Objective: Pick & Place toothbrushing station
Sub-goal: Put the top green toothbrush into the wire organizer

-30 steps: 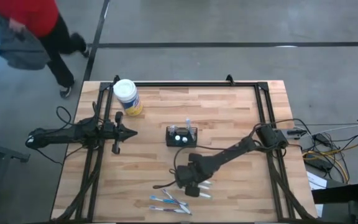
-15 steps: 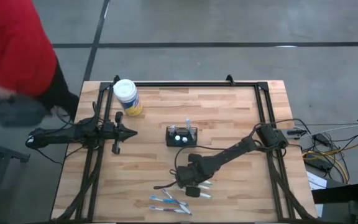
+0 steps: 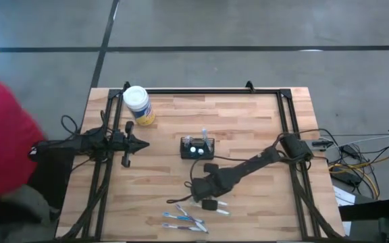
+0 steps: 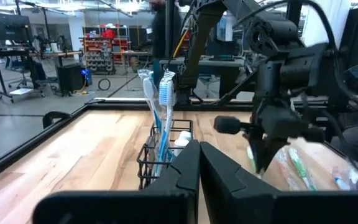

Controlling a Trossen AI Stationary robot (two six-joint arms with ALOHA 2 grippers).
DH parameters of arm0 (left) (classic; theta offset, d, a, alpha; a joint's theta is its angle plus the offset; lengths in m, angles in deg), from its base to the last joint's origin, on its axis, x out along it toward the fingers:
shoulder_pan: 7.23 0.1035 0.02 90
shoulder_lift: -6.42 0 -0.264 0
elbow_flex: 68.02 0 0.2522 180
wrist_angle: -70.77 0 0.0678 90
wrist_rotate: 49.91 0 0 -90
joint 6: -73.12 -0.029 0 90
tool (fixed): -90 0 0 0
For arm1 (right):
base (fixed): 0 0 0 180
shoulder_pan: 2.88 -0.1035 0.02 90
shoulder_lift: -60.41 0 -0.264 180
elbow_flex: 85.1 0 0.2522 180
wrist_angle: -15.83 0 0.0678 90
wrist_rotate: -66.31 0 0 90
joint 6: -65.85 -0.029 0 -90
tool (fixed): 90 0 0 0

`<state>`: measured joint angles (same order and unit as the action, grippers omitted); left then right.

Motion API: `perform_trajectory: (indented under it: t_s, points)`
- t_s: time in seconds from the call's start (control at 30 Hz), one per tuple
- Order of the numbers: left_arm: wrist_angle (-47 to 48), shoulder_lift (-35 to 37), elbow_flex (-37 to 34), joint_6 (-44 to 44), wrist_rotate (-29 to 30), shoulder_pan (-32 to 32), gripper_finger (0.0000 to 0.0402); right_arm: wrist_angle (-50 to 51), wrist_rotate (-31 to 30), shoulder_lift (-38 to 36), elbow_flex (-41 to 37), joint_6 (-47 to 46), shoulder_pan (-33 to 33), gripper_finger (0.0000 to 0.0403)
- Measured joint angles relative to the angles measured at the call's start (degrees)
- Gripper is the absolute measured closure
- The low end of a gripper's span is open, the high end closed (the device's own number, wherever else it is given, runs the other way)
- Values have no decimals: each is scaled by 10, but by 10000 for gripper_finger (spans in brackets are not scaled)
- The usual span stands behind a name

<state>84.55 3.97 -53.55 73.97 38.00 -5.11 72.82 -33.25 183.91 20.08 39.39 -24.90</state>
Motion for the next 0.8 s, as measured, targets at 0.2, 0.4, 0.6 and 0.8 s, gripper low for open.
perform_trajectory:
  t_s: [0.2, 0.4, 0.6, 0.8]
  points:
    - [0, 0, 0, -3, 0, 0, 388, -3, -46, -75, 0, 14, -4, 396]
    - [-6, 0, 0, -1, -2, 0, 388, -23, -141, -176, 0, 54, -29, 396]
    - [-9, 0, -1, -1, -3, 0, 388, -94, -224, -284, -12, 150, -52, 396]
    - [-10, 0, -1, -4, -2, 0, 388, -304, -220, -396, -114, 282, -49, 395]
